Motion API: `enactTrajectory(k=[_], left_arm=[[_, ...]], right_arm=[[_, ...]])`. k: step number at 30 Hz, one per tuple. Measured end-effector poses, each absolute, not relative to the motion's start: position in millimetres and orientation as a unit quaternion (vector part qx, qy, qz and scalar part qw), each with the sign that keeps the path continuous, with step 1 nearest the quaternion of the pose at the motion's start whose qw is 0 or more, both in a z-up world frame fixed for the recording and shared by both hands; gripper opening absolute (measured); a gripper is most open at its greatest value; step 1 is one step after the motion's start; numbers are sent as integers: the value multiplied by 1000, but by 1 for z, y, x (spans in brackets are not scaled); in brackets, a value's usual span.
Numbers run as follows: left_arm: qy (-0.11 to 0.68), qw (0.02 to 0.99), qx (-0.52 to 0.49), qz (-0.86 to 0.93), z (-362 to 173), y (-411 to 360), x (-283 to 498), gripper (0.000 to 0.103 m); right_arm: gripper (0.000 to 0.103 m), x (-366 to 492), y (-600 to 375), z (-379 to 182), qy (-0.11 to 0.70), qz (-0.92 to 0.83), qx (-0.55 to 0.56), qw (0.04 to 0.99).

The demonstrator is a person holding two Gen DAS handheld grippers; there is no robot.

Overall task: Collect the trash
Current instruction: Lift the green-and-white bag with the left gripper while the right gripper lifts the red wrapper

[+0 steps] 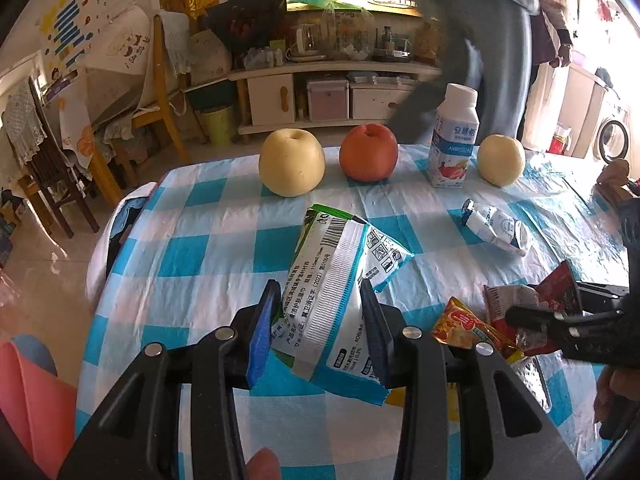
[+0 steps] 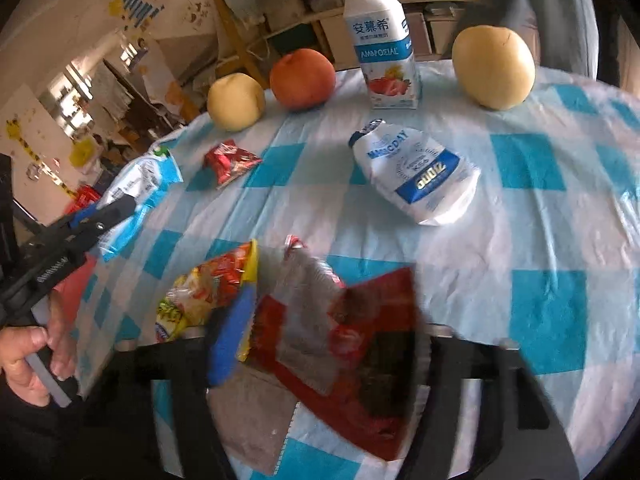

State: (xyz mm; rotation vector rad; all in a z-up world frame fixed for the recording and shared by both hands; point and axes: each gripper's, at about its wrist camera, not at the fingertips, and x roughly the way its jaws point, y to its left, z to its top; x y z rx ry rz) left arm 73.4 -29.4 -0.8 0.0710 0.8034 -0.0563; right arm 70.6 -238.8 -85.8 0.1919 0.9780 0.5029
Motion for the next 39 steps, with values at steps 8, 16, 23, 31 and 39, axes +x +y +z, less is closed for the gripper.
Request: enactTrajectory(k=[8, 16, 23, 31, 39], left_arm=[[389, 920, 35, -26, 1, -27, 72, 41], [385, 922, 35, -25, 4, -25, 70, 41], [382, 923, 35, -27, 6, -26, 69, 41], [380, 924, 36, -27, 9, -25, 66, 41], [372, 927, 37, -27, 18, -23, 62, 41]], right_arm=[[25, 60, -223, -69, 440, 241, 33, 864], [24, 57, -226, -53, 408, 230, 18, 883], [24, 55, -231, -41, 391, 224, 21, 892], [24, 49, -236, -29, 371, 224, 23, 901], [24, 43, -238, -18, 353, 222, 27, 909]])
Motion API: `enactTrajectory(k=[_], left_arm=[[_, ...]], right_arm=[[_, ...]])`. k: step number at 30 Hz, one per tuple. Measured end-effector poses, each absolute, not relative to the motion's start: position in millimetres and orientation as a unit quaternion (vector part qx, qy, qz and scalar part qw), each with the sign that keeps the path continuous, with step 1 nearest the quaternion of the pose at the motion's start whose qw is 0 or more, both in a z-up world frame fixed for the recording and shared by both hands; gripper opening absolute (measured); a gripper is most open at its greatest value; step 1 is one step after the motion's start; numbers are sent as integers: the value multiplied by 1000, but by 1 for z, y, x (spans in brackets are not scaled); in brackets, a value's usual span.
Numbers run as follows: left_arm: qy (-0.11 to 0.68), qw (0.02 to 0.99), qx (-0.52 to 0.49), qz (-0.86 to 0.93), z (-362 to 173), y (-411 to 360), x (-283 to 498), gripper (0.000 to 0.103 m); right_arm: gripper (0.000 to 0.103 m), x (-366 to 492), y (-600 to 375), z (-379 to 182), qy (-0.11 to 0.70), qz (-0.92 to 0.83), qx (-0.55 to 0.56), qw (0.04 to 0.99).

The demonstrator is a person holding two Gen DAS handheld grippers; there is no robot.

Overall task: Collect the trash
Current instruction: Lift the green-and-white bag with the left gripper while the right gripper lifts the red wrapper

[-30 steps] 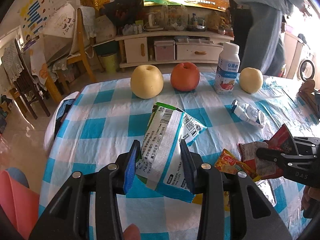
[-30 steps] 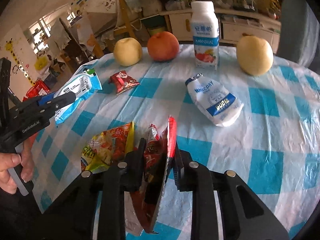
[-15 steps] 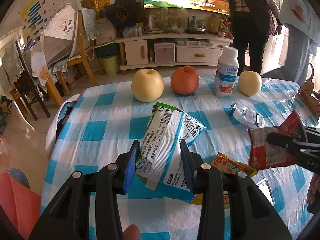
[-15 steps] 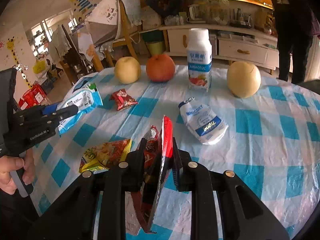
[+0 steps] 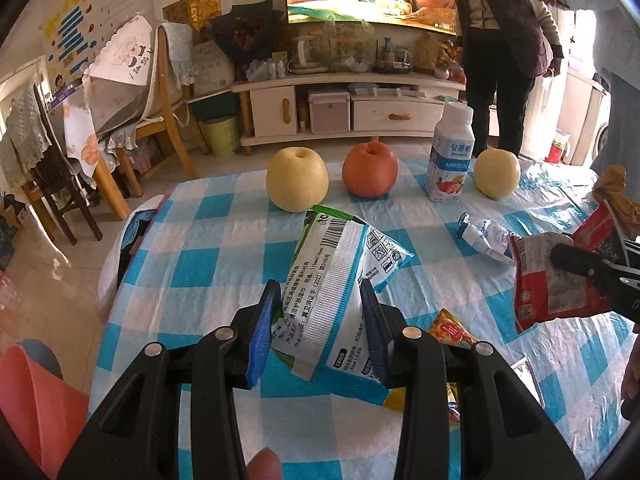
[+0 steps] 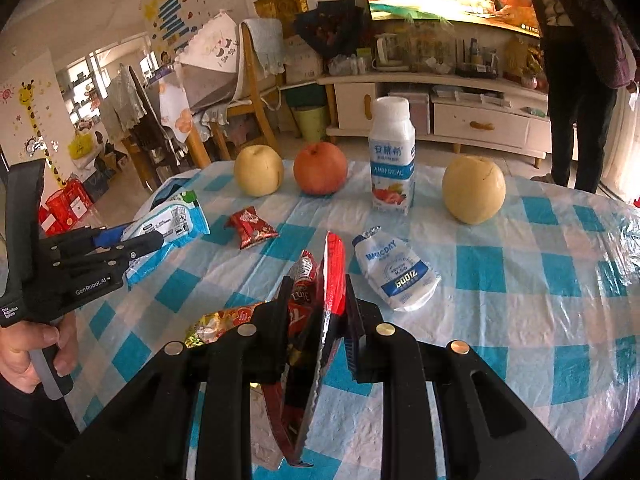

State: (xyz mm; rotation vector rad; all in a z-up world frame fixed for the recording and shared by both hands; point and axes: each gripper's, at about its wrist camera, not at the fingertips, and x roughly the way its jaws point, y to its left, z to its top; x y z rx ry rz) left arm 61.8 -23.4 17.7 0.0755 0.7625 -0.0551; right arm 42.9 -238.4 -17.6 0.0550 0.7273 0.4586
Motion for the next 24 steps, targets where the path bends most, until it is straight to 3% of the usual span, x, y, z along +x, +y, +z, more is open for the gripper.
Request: enactTrajectory(k=[24], left_arm=[[359, 932, 37, -20, 29, -17, 49, 41]], right_arm=[[24, 43, -237, -19, 353, 226, 30, 907]])
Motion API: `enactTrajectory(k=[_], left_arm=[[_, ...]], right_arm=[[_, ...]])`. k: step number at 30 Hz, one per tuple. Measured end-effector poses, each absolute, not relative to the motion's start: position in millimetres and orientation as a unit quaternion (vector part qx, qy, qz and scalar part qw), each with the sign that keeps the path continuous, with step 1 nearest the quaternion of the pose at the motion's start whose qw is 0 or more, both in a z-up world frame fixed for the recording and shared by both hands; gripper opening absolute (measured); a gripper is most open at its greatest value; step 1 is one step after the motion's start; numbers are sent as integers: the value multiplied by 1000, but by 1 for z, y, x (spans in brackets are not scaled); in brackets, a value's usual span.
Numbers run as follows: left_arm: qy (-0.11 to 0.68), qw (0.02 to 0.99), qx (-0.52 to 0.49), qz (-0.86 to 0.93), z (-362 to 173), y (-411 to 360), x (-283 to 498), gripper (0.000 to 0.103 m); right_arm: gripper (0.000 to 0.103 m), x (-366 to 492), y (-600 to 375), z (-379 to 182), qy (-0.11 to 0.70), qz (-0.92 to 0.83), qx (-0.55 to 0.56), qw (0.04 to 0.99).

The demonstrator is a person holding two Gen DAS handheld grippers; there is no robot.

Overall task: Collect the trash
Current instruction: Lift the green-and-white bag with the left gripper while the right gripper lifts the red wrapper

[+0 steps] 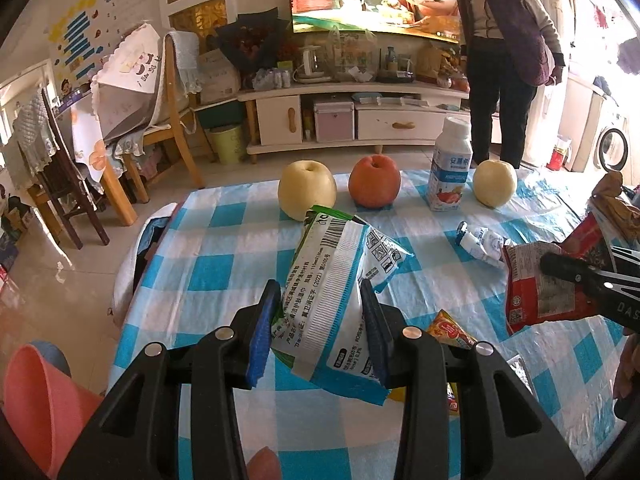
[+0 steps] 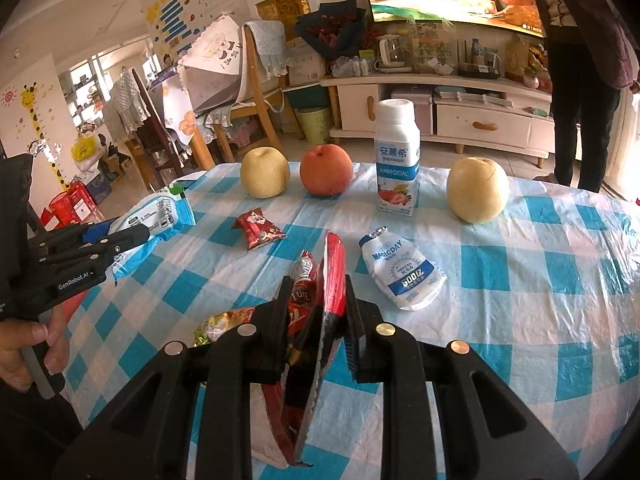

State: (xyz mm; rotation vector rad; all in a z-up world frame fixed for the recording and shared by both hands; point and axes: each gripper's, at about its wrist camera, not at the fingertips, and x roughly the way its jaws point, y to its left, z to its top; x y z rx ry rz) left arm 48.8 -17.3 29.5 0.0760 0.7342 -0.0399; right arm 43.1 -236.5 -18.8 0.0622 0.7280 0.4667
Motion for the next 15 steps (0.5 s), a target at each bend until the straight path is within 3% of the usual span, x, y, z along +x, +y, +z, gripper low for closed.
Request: enactTrajectory(k=[15], left_arm=[[357, 933, 38, -20, 30, -15, 47, 41]], right_arm=[[24, 43, -236, -19, 352, 227, 30, 908]])
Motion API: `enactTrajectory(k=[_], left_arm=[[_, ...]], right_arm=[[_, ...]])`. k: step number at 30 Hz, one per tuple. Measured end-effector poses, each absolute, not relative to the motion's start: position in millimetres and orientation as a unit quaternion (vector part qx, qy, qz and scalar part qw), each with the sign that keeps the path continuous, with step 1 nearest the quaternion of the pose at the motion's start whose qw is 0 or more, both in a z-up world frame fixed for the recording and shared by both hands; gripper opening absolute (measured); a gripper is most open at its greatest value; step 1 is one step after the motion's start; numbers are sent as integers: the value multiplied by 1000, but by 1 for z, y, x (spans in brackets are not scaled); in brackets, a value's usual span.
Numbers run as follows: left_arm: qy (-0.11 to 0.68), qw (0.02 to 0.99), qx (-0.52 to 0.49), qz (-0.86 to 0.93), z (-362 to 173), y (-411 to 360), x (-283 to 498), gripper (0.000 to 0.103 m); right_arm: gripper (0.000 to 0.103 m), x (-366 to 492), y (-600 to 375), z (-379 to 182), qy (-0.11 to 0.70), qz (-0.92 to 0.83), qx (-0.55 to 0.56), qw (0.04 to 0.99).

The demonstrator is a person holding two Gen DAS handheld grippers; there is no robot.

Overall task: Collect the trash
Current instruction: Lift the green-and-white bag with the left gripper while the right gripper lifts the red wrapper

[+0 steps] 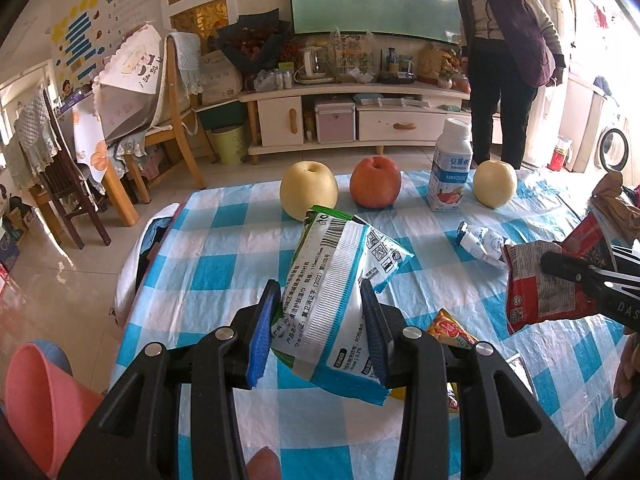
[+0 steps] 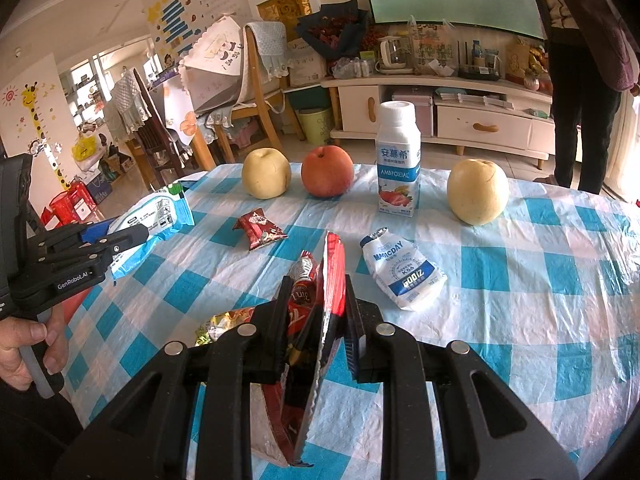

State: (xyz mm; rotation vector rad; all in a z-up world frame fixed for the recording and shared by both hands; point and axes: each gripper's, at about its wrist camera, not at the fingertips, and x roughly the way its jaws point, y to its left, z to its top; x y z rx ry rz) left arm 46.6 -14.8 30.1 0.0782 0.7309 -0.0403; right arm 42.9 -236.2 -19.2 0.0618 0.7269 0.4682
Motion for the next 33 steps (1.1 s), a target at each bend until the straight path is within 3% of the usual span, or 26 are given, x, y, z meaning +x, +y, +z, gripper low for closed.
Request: enactTrajectory(k=[33], left_arm=[[356, 934, 40, -15, 33, -10, 46, 41]], right_arm=[[24, 39, -233, -14, 347, 228, 28, 909]])
